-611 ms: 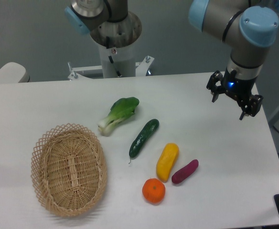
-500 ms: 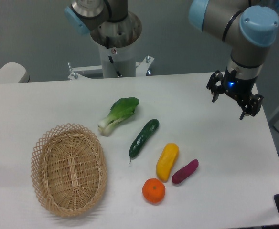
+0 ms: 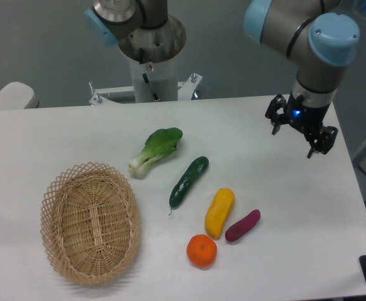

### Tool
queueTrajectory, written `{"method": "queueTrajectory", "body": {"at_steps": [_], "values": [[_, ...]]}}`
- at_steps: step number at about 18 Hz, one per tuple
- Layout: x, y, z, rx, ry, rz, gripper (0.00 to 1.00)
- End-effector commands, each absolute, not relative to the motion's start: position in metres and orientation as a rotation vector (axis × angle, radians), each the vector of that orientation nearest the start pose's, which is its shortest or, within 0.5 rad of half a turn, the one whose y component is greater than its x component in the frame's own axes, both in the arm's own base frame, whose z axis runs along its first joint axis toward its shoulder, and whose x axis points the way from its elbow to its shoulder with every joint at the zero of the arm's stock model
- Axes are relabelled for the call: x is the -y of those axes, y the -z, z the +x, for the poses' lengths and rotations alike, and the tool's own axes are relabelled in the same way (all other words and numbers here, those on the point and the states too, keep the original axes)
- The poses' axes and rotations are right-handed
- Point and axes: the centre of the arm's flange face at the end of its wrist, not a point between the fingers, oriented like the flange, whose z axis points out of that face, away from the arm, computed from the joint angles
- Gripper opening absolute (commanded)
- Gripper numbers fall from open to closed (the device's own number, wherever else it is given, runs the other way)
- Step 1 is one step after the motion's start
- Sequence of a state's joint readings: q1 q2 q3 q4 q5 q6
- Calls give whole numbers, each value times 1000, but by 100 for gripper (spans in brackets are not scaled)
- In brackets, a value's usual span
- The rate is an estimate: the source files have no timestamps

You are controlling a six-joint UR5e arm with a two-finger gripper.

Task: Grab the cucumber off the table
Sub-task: 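Move the open gripper over the green cucumber and lower toward it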

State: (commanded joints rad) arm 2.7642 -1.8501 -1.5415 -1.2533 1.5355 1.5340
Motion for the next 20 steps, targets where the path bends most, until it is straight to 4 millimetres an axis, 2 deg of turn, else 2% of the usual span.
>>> {"method": "queueTrajectory", "body": {"at_steps": [3,6,9,13,14,17,20], "values": [[-343,-372,-492,-502,-54,-3052,100],[-343,-356,-467,-387,-48,-3067,100],[-358,-332,-430,-253,-46,-3080,100],[-368,-295,-391,-103,37,-3112,100],[-374,-291,-382,-76,40,-3116,100],[-388,-279,-362,-10,30,-3114,100],[-403,-262,-346,-17,22,-3112,100]]}}
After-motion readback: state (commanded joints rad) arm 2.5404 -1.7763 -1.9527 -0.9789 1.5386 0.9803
